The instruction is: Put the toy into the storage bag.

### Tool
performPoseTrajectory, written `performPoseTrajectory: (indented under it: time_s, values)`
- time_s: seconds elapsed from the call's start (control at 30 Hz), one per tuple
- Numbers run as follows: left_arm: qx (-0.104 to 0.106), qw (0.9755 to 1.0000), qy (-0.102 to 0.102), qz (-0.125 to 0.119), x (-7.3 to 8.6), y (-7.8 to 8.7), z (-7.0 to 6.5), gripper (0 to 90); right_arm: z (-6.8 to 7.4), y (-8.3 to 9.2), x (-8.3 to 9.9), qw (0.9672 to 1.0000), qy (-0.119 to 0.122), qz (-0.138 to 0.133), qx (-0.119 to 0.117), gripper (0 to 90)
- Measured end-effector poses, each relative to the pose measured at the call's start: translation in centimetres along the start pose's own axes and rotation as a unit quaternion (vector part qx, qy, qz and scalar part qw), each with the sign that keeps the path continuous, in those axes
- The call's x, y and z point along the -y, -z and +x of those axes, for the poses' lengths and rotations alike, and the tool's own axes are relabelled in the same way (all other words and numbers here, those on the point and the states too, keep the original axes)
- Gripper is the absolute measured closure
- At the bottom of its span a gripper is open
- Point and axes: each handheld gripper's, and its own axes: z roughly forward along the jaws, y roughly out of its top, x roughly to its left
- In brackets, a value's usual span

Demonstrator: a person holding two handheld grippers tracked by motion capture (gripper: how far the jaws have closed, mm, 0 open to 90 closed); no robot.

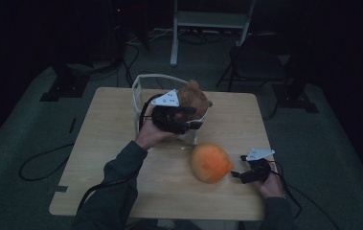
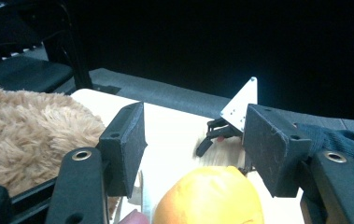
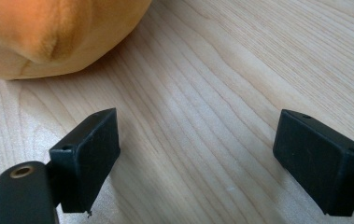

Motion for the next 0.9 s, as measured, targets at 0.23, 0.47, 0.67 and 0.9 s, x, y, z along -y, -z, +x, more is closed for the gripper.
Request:
performPoseTrajectory:
  time_s: [0.23,0.47,0.67,0.9]
  values:
    - [0.004,1.0000,-0.001,-0.002,0.5,-0.1,-0.5,40.1,0.0,0.0,0.0,1.0000,0.000,0.000,0.000,13.9]
    - [0.005,1.0000,-0.001,0.001,0.9,-0.4,-0.9,40.1,0.0,0.0,0.0,1.0000,0.000,0.000,0.000,13.9]
    - [0.007,1.0000,-0.002,0.003,1.3,-0.5,-1.1,40.0,0.0,0.0,0.0,1.0000,0.000,0.000,0.000,13.9]
    - [0.007,1.0000,0.000,0.003,1.7,-0.5,-1.3,40.0,0.0,0.0,0.0,1.0000,0.000,0.000,0.000,13.9]
